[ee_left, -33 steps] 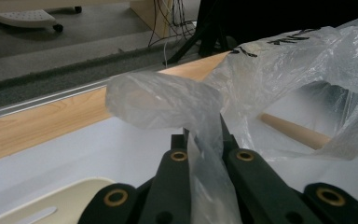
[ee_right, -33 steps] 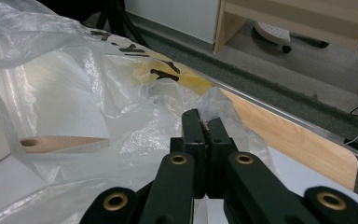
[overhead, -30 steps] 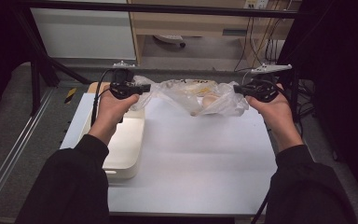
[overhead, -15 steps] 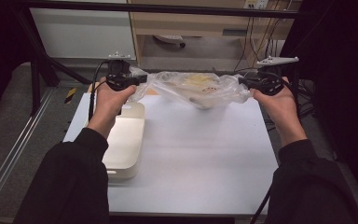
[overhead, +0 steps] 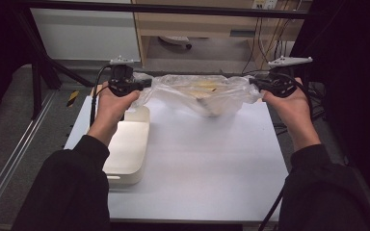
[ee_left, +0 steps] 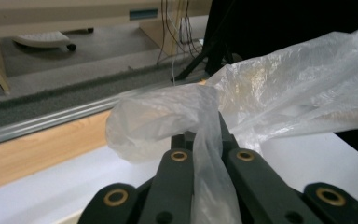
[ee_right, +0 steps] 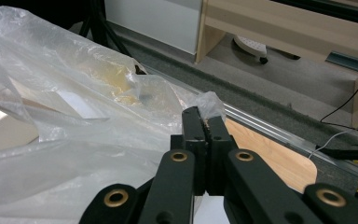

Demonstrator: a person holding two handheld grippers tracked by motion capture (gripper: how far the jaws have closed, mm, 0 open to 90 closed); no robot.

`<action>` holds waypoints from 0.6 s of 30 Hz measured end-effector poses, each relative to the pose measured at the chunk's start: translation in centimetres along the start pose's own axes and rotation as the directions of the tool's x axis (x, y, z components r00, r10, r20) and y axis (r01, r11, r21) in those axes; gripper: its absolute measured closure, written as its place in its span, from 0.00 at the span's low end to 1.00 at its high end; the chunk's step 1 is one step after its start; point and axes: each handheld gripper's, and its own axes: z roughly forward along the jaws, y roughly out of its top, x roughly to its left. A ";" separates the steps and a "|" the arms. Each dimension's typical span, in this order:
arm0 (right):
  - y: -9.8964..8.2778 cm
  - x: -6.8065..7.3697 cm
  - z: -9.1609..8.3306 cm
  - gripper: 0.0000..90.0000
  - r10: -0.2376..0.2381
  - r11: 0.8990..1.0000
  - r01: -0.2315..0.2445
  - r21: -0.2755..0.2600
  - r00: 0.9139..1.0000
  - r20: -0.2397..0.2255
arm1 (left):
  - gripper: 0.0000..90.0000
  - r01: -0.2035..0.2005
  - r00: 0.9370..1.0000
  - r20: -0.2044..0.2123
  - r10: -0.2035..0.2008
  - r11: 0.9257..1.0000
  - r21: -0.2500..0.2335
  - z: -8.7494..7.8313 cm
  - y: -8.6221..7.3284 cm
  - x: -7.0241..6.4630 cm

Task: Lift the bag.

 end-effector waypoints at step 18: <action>-7.5 1.7 -3.1 1.00 0.000 0.999 0.003 0.033 0.998 -0.062 | 1.00 -0.077 0.992 0.112 0.066 0.992 0.097 -2.7 -6.9 -4.7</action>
